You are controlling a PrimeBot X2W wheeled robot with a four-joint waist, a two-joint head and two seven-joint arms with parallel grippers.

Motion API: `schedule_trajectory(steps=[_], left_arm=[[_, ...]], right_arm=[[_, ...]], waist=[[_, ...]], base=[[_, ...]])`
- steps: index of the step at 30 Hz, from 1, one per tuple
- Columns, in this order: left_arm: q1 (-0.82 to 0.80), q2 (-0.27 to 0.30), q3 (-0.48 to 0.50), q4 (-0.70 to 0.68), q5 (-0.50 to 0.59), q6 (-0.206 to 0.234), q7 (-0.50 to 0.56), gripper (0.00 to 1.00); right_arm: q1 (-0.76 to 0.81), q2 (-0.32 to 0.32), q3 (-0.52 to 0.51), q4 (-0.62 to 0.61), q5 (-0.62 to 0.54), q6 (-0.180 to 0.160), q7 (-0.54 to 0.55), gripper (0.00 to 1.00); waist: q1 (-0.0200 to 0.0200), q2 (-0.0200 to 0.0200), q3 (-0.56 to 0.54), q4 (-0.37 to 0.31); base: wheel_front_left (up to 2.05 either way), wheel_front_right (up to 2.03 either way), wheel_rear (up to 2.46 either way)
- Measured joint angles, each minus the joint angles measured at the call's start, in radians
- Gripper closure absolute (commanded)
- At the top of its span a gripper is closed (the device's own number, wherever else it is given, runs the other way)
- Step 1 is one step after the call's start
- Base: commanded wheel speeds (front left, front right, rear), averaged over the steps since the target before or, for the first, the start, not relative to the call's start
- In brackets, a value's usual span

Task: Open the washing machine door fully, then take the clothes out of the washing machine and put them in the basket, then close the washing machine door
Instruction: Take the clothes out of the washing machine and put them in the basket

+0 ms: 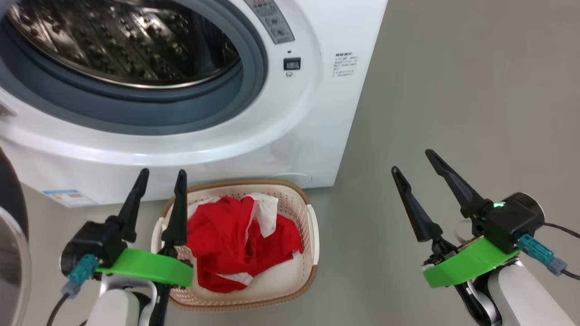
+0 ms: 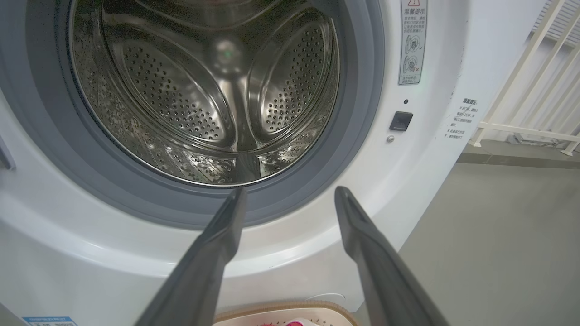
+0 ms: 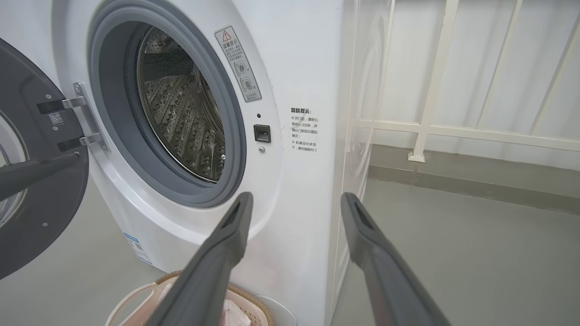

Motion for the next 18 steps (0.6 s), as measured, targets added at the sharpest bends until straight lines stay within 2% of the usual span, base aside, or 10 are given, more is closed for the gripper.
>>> schedule_trajectory(steps=[18], left_arm=[[0.161, 0.0, 0.067, -0.136, 0.069, 0.002, 0.0, 0.0]], right_arm=[[0.112, 0.01, -0.086, -0.017, 0.002, 0.0, 0.0, 0.0]], waist=[[0.0001, 0.0, -0.137, 0.005]], base=[[0.0, 0.0, 0.0]])
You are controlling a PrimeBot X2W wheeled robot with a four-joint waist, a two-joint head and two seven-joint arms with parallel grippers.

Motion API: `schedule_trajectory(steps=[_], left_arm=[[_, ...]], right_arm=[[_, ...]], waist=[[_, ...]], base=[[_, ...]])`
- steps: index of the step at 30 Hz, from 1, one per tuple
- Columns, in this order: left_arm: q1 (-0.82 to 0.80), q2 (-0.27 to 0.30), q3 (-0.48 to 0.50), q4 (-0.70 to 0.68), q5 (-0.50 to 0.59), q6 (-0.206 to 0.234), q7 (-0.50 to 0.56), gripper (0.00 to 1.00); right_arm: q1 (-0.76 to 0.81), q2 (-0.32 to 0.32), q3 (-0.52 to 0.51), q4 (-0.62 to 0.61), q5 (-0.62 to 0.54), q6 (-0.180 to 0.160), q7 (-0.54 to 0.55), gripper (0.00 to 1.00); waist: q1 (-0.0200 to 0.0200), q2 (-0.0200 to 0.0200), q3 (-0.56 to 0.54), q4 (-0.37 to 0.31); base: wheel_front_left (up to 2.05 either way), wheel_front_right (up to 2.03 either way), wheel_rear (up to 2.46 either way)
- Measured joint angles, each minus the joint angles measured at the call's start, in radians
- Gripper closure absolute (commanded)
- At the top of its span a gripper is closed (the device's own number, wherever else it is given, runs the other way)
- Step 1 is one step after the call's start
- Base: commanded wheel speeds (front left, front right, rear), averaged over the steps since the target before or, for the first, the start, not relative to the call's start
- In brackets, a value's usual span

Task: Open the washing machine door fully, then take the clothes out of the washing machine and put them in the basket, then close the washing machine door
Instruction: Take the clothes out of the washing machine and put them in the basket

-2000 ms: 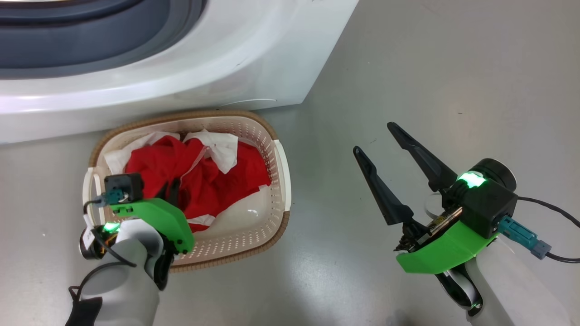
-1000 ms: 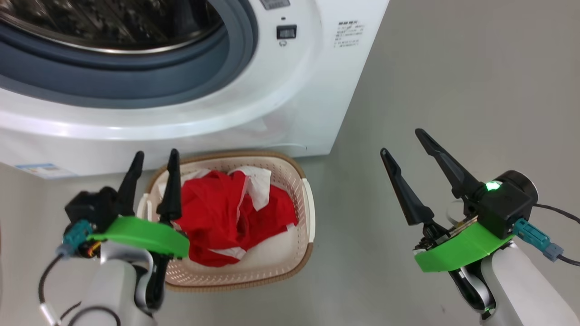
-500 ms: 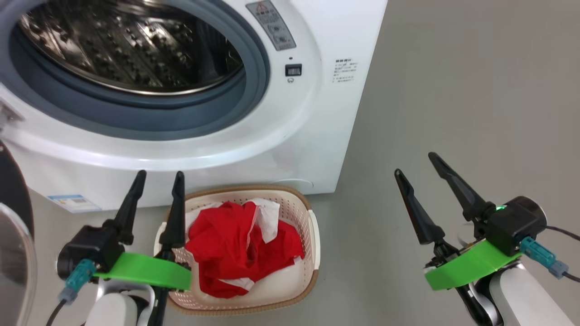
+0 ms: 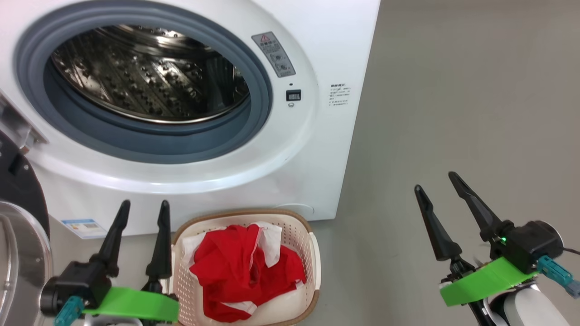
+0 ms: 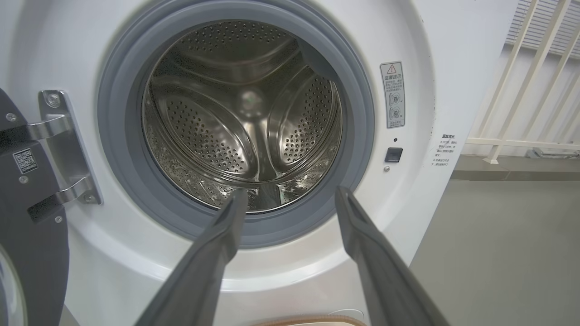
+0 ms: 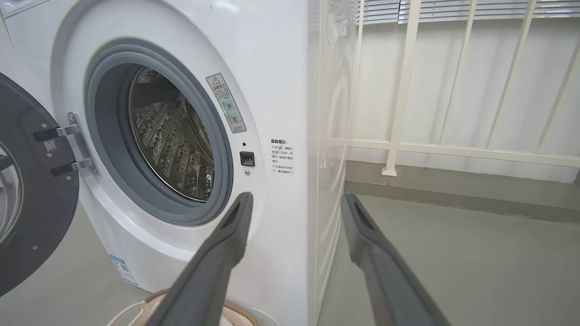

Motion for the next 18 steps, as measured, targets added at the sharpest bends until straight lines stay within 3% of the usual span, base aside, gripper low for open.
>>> schedule_trajectory(steps=[18], left_arm=[[0.149, 0.001, 0.042, -0.027, 0.04, 0.028, 0.0, 0.0]], right_arm=[[0.128, 0.016, -0.058, -0.038, 0.0, 0.0, 0.0, 0.0]], waist=[[0.0, 0.0, -0.109, -0.021]], base=[[0.0, 0.0, 0.0]])
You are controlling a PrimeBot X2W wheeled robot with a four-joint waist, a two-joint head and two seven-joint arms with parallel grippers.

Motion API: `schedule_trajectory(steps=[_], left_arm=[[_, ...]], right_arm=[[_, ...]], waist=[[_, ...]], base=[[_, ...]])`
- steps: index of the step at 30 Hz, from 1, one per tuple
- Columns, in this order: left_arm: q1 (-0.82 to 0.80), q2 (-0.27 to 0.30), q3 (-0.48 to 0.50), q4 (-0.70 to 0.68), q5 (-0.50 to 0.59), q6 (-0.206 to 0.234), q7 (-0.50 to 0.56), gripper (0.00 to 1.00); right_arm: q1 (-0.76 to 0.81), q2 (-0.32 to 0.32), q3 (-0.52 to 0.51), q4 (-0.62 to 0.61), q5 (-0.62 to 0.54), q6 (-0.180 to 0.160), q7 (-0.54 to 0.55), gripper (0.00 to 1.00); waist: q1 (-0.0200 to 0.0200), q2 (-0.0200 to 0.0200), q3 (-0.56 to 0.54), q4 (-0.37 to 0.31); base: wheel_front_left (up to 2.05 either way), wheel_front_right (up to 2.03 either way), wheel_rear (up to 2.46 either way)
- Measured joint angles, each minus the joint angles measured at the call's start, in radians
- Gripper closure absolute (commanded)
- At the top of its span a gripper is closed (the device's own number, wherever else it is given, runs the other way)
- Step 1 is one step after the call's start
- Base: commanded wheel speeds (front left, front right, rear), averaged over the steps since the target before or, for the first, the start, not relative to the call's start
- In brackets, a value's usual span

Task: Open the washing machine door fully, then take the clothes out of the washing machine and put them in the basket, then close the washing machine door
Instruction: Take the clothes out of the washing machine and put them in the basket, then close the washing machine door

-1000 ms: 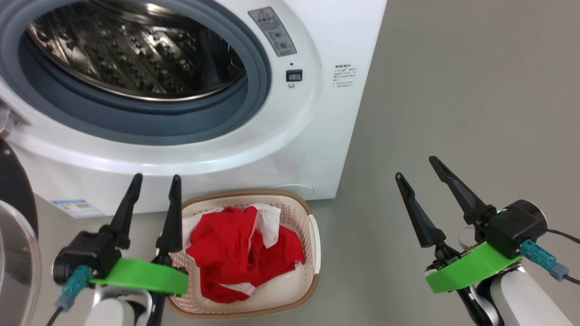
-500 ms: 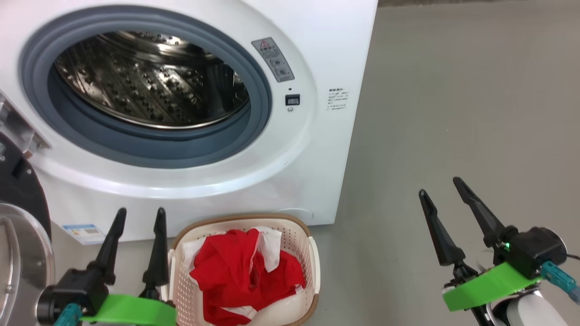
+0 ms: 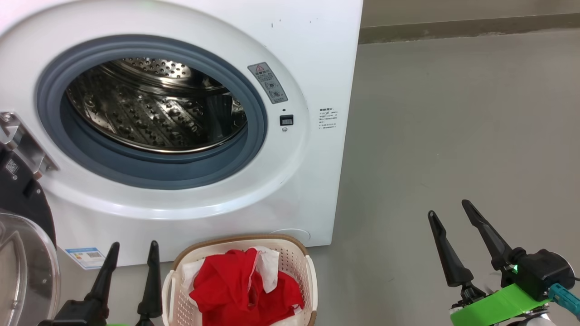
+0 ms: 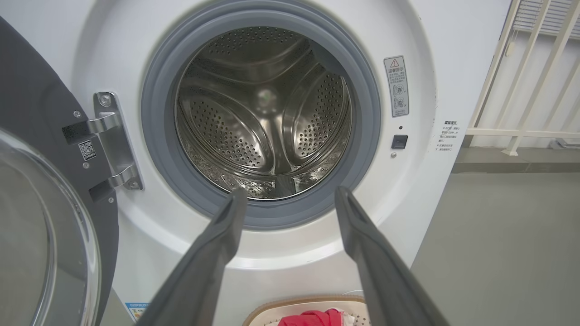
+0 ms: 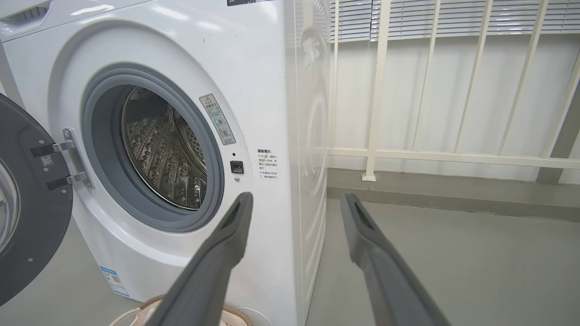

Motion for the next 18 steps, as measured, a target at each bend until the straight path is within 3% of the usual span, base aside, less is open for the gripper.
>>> schedule_trajectory(steps=[18], left_arm=[[0.017, 0.0, -0.004, -0.019, 0.004, 0.016, 0.0, 0.0]], right_arm=[[0.009, 0.0, 0.0, -0.006, 0.0, 0.0, 0.0, 0.0]], waist=[[0.0, 0.0, -0.006, -0.001]], base=[[-0.07, 0.07, 0.0]])
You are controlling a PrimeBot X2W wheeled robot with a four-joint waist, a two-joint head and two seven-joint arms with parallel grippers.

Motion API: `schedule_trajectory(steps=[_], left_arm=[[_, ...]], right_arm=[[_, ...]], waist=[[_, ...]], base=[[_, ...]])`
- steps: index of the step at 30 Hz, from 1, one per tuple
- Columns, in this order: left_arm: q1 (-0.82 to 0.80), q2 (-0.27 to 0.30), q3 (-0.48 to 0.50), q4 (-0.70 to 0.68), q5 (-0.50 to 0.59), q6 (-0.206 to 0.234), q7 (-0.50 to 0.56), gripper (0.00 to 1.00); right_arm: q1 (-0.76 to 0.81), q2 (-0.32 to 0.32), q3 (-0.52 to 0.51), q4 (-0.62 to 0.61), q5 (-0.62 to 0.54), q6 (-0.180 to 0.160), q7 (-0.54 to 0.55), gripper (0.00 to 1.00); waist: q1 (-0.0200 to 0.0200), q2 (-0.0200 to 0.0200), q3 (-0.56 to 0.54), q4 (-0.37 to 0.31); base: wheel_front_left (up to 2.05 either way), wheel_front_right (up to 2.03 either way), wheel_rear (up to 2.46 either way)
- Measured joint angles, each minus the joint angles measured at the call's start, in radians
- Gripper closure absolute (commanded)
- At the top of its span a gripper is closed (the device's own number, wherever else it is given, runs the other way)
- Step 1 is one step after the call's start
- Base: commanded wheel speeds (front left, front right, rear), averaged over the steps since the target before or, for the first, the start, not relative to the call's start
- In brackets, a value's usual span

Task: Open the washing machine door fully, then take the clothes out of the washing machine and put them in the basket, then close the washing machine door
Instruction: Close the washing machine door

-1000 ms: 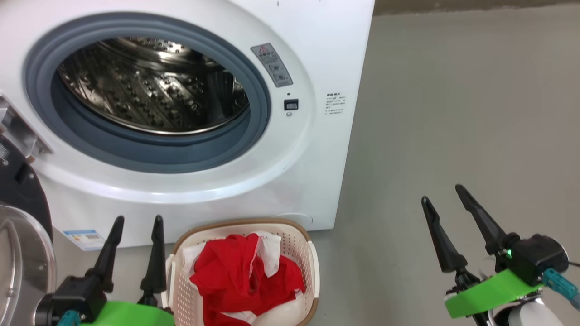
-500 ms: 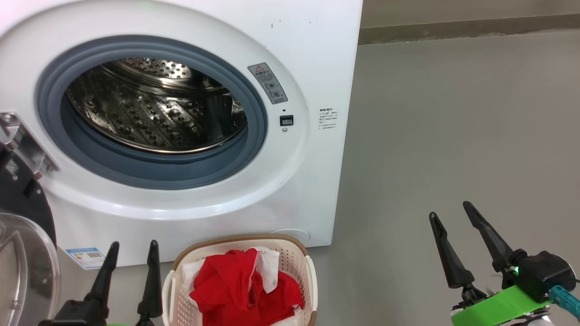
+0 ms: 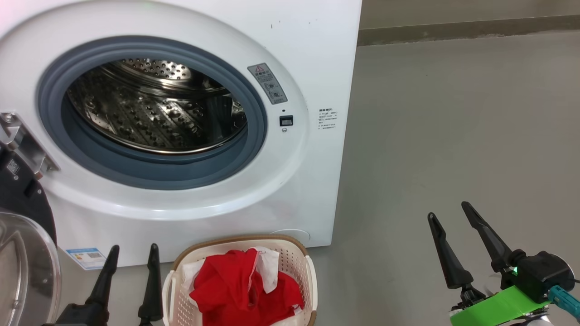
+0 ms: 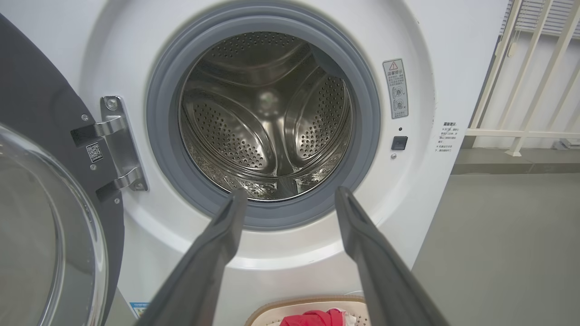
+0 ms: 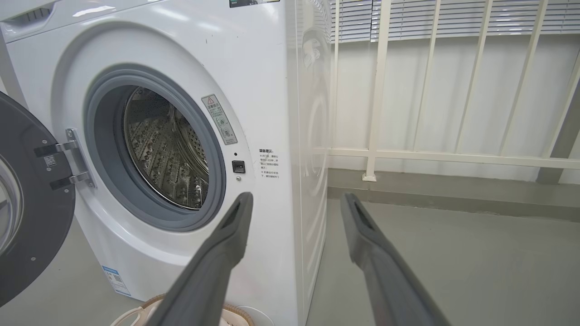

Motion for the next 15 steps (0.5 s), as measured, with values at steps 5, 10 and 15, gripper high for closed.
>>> schedule_trajectory(steps=[5, 10, 15], left_arm=[[0.0, 0.0, -0.007, 0.002, 0.007, 0.0, 0.0, 0.0], [0.0, 0.0, -0.012, 0.006, 0.007, 0.0, 0.0, 0.0], [0.0, 0.0, -0.02, -0.004, -0.004, -0.002, 0.0, 0.0]], right_arm=[[0.0, 0.0, 0.001, 0.0, 0.0, 0.0, 0.0, 0.0], [0.0, 0.0, 0.003, 0.001, 0.0, 0.0, 0.0, 0.0], [0.0, 0.0, 0.004, 0.002, 0.0, 0.0, 0.0, 0.0]], waist=[[0.0, 0.0, -0.003, 0.001], [0.0, 0.0, -0.005, 0.002], [0.0, 0.0, -0.006, 0.004]], base=[[-0.94, 0.94, 0.0], [-1.63, 1.63, 0.0], [-1.96, 1.96, 0.0]])
